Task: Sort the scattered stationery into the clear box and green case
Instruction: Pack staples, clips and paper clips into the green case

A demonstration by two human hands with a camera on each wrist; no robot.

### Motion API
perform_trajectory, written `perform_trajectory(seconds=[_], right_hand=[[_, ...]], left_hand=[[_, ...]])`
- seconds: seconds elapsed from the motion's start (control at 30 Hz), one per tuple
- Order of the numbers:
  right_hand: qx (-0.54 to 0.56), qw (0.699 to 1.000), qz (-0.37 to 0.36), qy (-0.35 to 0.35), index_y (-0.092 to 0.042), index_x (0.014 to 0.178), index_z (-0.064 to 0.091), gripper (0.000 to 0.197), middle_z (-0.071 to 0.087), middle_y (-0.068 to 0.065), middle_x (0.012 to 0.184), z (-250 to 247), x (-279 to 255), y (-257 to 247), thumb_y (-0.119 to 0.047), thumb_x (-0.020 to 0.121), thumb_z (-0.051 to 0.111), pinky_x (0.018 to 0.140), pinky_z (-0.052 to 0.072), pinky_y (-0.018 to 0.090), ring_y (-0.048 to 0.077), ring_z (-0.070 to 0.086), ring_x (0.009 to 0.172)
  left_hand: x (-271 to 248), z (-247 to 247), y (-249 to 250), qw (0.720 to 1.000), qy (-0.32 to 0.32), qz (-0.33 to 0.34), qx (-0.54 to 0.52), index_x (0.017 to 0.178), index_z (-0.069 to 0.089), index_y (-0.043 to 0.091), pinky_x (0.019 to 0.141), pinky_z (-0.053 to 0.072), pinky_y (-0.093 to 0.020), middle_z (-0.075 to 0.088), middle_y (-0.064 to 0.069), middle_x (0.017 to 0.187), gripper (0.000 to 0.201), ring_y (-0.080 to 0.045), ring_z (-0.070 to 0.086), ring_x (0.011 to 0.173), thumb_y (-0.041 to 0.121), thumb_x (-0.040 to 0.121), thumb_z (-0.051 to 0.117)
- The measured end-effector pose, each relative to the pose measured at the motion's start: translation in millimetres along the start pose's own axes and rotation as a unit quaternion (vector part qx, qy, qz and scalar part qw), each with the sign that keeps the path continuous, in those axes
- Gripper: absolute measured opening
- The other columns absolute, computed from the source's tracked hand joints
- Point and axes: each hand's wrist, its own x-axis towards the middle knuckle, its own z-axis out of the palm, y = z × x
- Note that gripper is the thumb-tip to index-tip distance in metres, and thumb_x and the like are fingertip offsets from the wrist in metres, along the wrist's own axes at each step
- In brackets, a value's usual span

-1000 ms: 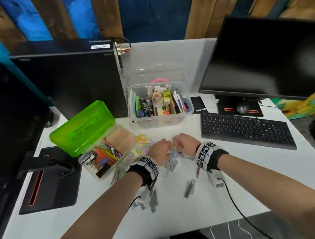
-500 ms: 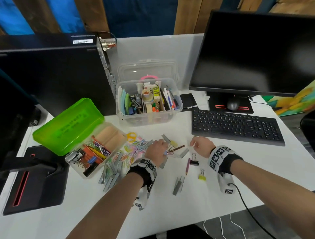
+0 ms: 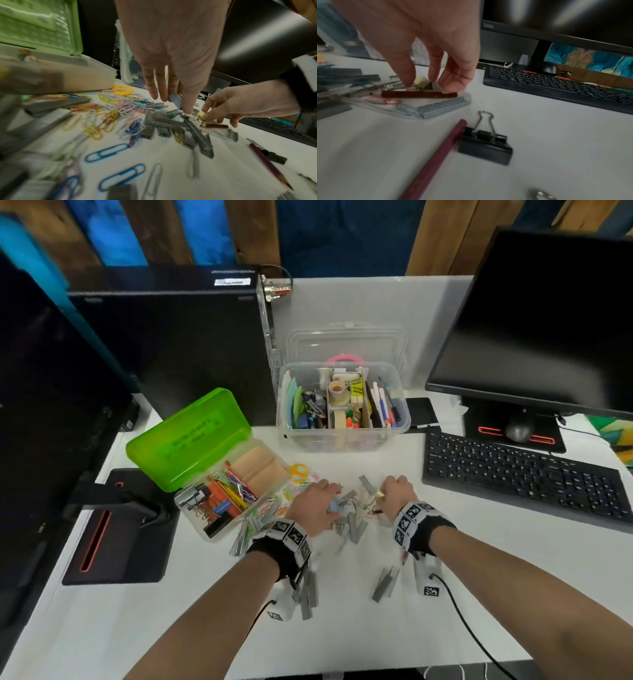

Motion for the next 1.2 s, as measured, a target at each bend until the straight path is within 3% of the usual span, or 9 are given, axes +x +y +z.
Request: perform_trajectory(seconds=[0.33, 0.47, 0.57, 0.67, 0.73, 0.8, 0.87, 1.03, 1.2], right_hand=[[-0.059, 0.998, -0.025, -0.022, -0.004, 0.123, 0.042, 0.036, 0.045, 0.015, 0.123, -3.0, 6.8, -16.5, -0.010, 0.088, 0.051, 0.092, 0.045, 0.038, 0.030, 0.049, 0.114], [-0.102, 0.994, -0.020, -0.022, -0.002, 0.124, 0.042, 0.036, 0.040, 0.015, 0.125, -4.4, 3.9, -24.4, -0.010, 0.090, 0.050, 0.094, 0.045, 0.038, 0.031, 0.045, 0.117], [-0.119, 0.992, -0.022, -0.029, -0.001, 0.125, 0.043, 0.033, 0.037, 0.016, 0.126, -10.8, 3.5, -29.8, -0.010, 0.093, 0.047, 0.095, 0.045, 0.040, 0.032, 0.048, 0.115], [-0.146, 0.988, -0.007, -0.053, -0.002, 0.124, 0.046, 0.033, 0.040, 0.015, 0.125, -24.8, 3.2, -31.4, -0.011, 0.092, 0.049, 0.092, 0.047, 0.035, 0.031, 0.053, 0.112], [-0.162, 0.984, -0.016, -0.067, -0.004, 0.120, 0.052, 0.030, 0.049, 0.014, 0.122, -35.5, 2.1, -33.5, -0.013, 0.091, 0.051, 0.084, 0.047, 0.030, 0.030, 0.057, 0.108], [-0.178, 0.981, -0.033, -0.069, -0.005, 0.114, 0.055, 0.026, 0.057, 0.013, 0.118, -44.4, -1.2, -38.2, -0.015, 0.091, 0.052, 0.077, 0.047, 0.028, 0.028, 0.060, 0.104], [-0.193, 0.978, -0.052, -0.062, -0.006, 0.115, 0.055, 0.027, 0.058, 0.012, 0.118, -51.0, -6.3, -47.4, -0.018, 0.091, 0.052, 0.078, 0.047, 0.029, 0.027, 0.059, 0.105], [-0.166, 0.980, -0.103, -0.047, -0.007, 0.114, 0.055, 0.031, 0.056, 0.013, 0.117, -62.2, -18.6, -89.0, -0.026, 0.090, 0.056, 0.081, 0.045, 0.031, 0.030, 0.057, 0.106], [-0.068, 0.981, -0.179, -0.034, -0.014, 0.106, 0.063, 0.027, 0.060, 0.009, 0.111, -56.8, -25.8, -139.8, -0.030, 0.085, 0.060, 0.085, 0.046, 0.033, 0.029, 0.056, 0.103]], left_hand=[[-31.5, -42.5, -54.3, 0.997, 0.056, -0.047, -0.003, 0.124, 0.056, 0.017, 0.091, 0.045, -0.034, 0.059, 0.000, 0.117, 0.041, -0.020, 0.051, 0.112, 0.038, 0.088, 0.060], [-55.3, -71.9, -80.5, 0.992, 0.078, -0.099, -0.010, 0.120, 0.058, 0.017, 0.083, 0.049, -0.029, 0.064, 0.001, 0.111, 0.037, -0.019, 0.060, 0.100, 0.034, 0.087, 0.061], [-70.4, -89.8, -102.5, 0.982, 0.104, -0.153, 0.038, 0.116, 0.060, 0.019, 0.078, 0.052, -0.033, 0.064, -0.001, 0.106, 0.030, -0.020, 0.061, 0.096, 0.032, 0.089, 0.058], [-79.2, -97.9, -116.7, 0.973, 0.081, -0.188, 0.106, 0.110, 0.057, 0.012, 0.067, 0.043, -0.028, 0.060, -0.006, 0.098, 0.025, -0.023, 0.058, 0.091, 0.026, 0.090, 0.054], [-81.3, -98.7, -122.6, 0.973, 0.051, -0.191, 0.117, 0.118, 0.054, 0.008, 0.071, 0.045, -0.030, 0.060, -0.009, 0.103, 0.031, -0.025, 0.059, 0.096, 0.020, 0.089, 0.056], [-80.0, -98.5, -127.3, 0.974, 0.011, -0.192, 0.120, 0.128, 0.050, 0.009, 0.085, 0.050, -0.033, 0.056, -0.010, 0.117, 0.041, -0.026, 0.058, 0.104, 0.015, 0.089, 0.059], [-77.0, -99.7, -130.9, 0.973, -0.019, -0.191, 0.130, 0.128, 0.051, 0.010, 0.093, 0.050, -0.036, 0.050, -0.010, 0.124, 0.042, -0.026, 0.057, 0.108, 0.010, 0.087, 0.062], [-72.1, -106.2, -138.4, 0.970, -0.067, -0.172, 0.156, 0.131, 0.051, 0.013, 0.095, 0.050, -0.036, 0.046, -0.008, 0.129, 0.051, -0.025, 0.056, 0.111, 0.000, 0.083, 0.063], [-72.0, -107.2, -145.1, 0.975, -0.078, -0.154, 0.139, 0.122, 0.056, 0.016, 0.098, 0.046, -0.034, 0.045, -0.004, 0.132, 0.048, -0.023, 0.054, 0.114, -0.009, 0.081, 0.057]])
